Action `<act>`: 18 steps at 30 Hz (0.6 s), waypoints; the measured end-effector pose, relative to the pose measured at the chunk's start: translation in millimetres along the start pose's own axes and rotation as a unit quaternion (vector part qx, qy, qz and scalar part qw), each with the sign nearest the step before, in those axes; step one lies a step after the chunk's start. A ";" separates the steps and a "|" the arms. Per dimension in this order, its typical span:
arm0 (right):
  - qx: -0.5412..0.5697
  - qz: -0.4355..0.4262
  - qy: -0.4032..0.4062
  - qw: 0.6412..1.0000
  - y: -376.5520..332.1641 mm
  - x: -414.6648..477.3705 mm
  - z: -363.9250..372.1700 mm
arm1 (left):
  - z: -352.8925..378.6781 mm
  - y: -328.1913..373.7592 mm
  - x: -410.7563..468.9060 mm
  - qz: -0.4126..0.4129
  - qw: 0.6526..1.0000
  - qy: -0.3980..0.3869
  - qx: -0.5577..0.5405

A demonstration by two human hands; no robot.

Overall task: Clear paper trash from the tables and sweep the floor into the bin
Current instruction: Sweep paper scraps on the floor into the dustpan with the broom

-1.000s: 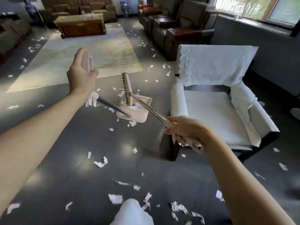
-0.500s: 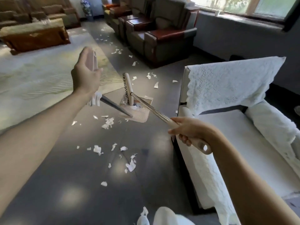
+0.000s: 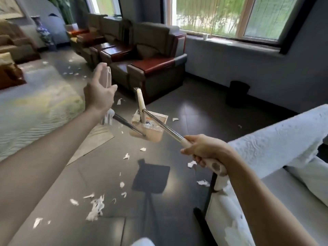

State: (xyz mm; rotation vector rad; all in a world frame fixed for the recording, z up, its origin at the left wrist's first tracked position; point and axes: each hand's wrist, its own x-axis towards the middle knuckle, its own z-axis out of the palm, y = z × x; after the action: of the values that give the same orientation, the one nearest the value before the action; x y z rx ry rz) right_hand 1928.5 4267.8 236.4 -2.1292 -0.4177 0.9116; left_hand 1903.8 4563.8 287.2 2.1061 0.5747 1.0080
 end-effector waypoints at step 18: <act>0.133 0.109 0.200 0.965 -119.0 406.6 -198.0 | 393.9 -68.5 457.5 0.143 0.948 -0.238 -0.155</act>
State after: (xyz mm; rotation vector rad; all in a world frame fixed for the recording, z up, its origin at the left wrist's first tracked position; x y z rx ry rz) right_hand 2352.6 4464.5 223.9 -2.0637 0.1397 0.5910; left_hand 2485.3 4740.2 282.6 2.0716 -0.1284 0.6436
